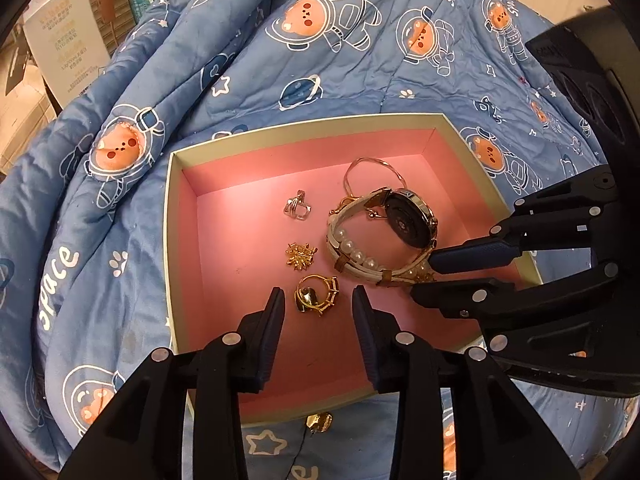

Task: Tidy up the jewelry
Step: 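Withdraw both tools from the box toward the silver ring and gold charm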

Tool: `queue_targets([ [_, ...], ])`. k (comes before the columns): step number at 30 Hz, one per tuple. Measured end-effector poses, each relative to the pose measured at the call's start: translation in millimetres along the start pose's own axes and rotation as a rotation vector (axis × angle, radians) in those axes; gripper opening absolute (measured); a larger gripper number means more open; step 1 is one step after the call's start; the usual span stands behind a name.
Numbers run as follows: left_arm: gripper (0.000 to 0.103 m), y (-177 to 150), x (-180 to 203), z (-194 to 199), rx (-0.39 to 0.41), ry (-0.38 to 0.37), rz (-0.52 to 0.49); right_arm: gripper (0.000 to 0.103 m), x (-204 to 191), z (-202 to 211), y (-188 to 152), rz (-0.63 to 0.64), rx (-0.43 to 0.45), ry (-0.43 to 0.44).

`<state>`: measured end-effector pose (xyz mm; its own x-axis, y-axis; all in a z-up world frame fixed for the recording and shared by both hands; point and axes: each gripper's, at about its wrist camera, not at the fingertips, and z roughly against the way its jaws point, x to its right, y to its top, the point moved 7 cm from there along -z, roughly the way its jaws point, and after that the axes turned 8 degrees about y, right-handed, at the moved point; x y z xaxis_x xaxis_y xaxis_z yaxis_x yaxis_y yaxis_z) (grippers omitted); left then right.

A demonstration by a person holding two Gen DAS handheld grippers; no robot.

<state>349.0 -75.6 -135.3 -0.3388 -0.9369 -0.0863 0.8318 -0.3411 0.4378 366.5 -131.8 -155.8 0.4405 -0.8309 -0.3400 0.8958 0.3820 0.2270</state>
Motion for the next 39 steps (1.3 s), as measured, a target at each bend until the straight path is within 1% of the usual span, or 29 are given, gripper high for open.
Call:
queue_targets([
  [3,0.044,-1,-6,6,0.017,0.003,0.019,0.030,2,3,2,-0.019,0.020,0.011],
  [5,0.049,0,-9,13,0.040,-0.011,0.042,0.037,6,9,3,-0.041,0.038,0.024],
  [9,0.061,1,-21,40,0.115,-0.040,0.107,0.040,3,25,2,-0.060,0.101,0.071],
  [10,0.069,1,-25,47,0.141,-0.043,0.127,0.045,1,30,2,-0.061,0.124,0.084],
  [11,0.073,0,-28,55,0.166,-0.041,0.146,0.054,0,36,1,-0.063,0.151,0.093],
  [13,0.084,-5,-36,67,0.208,-0.026,0.183,0.062,-2,50,-3,-0.060,0.212,0.101],
  [14,0.088,-8,-39,70,0.222,-0.012,0.194,0.062,-2,57,-6,-0.051,0.235,0.101],
  [15,0.089,-12,-42,73,0.234,0.007,0.202,0.062,-4,62,-9,-0.040,0.258,0.095],
  [18,0.091,-30,-46,78,0.259,0.070,0.205,0.062,-14,75,-23,-0.002,0.328,0.080],
  [21,0.091,-50,-47,80,0.272,0.094,0.202,0.062,-19,81,-38,0.017,0.372,0.067],
  [23,0.092,-63,-46,79,0.276,0.090,0.219,0.062,-24,81,-45,0.028,0.395,0.057],
  [27,0.091,-89,-41,76,0.265,0.057,0.257,0.062,-30,78,-64,0.042,0.414,0.050],
  [30,0.091,-103,-33,72,0.255,0.048,0.271,0.062,-34,71,-78,0.059,0.407,0.046],
  [36,0.091,-120,-18,66,0.253,0.070,0.268,0.062,-40,44,-101,0.061,0.357,0.015],
  [39,0.091,-127,-15,65,0.251,0.073,0.274,0.059,-46,34,-108,0.096,0.343,-0.007],
])
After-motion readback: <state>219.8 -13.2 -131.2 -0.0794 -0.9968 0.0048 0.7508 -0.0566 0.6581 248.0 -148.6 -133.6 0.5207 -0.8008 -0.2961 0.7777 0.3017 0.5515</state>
